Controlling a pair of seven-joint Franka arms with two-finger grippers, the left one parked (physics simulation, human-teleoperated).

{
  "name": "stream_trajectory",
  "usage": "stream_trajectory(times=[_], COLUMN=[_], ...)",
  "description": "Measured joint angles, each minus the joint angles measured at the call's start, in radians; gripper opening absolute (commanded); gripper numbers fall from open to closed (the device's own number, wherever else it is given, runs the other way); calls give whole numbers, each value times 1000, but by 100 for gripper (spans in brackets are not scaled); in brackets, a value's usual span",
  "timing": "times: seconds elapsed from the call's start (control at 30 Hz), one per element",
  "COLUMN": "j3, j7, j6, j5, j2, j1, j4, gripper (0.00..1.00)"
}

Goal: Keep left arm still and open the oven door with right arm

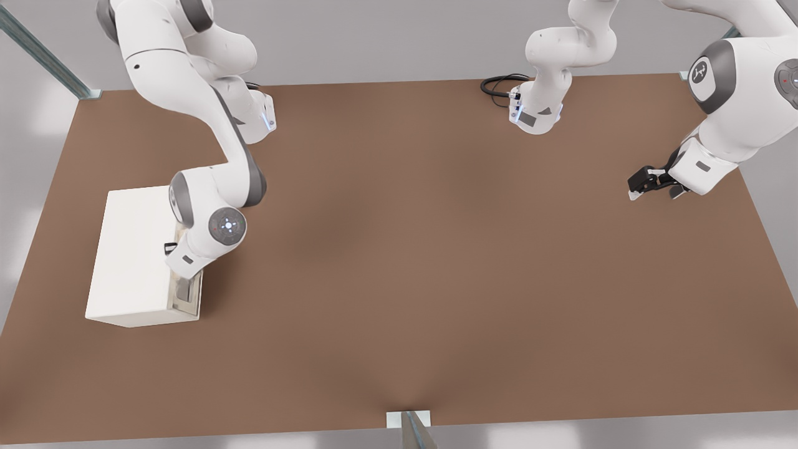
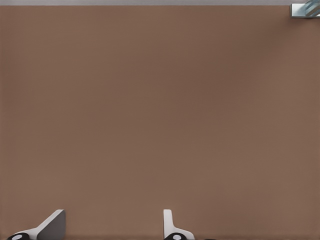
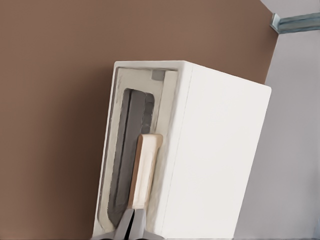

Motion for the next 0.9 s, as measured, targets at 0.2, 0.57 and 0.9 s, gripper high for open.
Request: stream_trajectory(times=[0.2,0.57,0.9], j3=[1,3,3], j7=[84,181,228], j6=[62,150,184], j5=[-14,-85,-107], j2=[-11,16,35], j1=[-38,-69,-92], j4=[-46,-102,-108], gripper=[0,0,0])
